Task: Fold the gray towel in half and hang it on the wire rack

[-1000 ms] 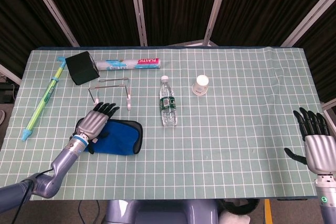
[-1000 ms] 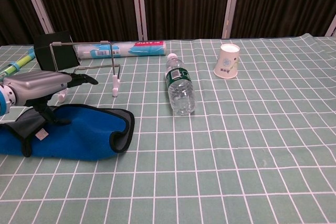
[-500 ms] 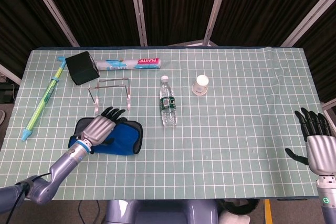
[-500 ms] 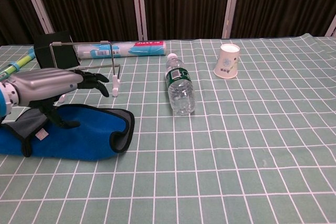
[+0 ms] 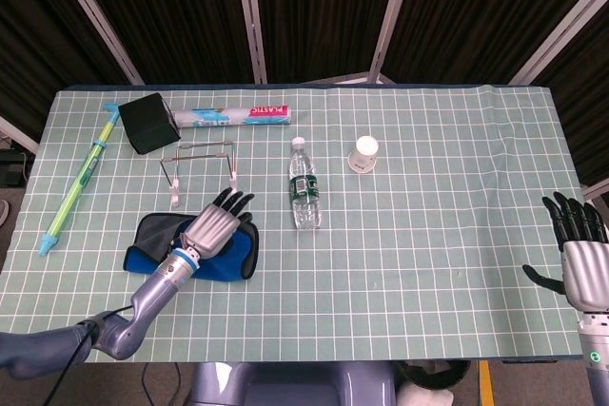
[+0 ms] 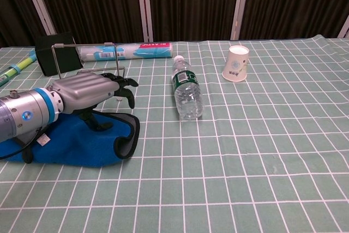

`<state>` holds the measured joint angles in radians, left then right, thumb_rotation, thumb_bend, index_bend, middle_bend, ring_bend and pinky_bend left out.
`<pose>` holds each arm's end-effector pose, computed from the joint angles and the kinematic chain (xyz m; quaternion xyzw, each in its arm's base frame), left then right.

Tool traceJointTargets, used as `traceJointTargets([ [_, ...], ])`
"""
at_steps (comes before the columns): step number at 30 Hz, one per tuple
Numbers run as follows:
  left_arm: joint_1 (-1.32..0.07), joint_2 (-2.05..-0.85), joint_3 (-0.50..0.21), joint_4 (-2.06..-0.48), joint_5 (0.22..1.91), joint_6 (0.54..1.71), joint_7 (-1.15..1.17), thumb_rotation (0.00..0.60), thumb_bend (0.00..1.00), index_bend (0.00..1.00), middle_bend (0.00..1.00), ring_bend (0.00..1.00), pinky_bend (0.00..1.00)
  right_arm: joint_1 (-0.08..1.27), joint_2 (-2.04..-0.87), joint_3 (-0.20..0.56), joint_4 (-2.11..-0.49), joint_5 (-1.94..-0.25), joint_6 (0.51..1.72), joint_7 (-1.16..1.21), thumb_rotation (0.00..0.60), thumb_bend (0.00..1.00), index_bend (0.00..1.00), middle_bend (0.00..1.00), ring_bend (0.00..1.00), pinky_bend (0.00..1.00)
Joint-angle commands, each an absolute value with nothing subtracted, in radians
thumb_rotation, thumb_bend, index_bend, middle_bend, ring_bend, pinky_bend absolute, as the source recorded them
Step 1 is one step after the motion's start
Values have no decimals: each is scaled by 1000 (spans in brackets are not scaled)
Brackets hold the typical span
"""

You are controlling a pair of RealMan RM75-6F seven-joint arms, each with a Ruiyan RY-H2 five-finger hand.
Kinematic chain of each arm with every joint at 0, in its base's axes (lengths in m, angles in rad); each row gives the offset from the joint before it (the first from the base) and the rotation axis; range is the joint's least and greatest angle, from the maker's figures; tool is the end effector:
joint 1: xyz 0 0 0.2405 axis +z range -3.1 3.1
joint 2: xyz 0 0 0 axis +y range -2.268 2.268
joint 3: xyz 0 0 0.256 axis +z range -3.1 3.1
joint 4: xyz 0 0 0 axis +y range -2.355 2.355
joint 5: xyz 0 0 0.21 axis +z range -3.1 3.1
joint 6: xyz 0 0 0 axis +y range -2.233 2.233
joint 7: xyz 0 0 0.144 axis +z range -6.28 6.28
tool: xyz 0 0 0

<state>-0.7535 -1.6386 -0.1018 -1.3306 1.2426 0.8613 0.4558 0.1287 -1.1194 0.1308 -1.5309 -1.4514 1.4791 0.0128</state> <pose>-0.1598 0.3310 -0.0581 -0.8281 -0.2761 -0.2920 0.3908 -0.3171 -0.2126 0.1819 0.5791 -0.3444 0.4009 0.6207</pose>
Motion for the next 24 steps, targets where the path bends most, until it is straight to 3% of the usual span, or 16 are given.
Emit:
traceJointTargets([
  [1, -757, -1658, -98, -1314, 1243, 868, 464, 600, 420, 316, 0, 0, 0, 129, -1119, 132, -1530, -1450, 1479, 14, 600, 0, 0, 0, 0, 0],
  [24, -765, -1741, -99, -1231, 1201, 886, 493, 600, 421, 410, 0, 0, 0, 129, -1116, 130, -1526, -1455, 1477, 33, 600, 0, 0, 0, 0, 0],
])
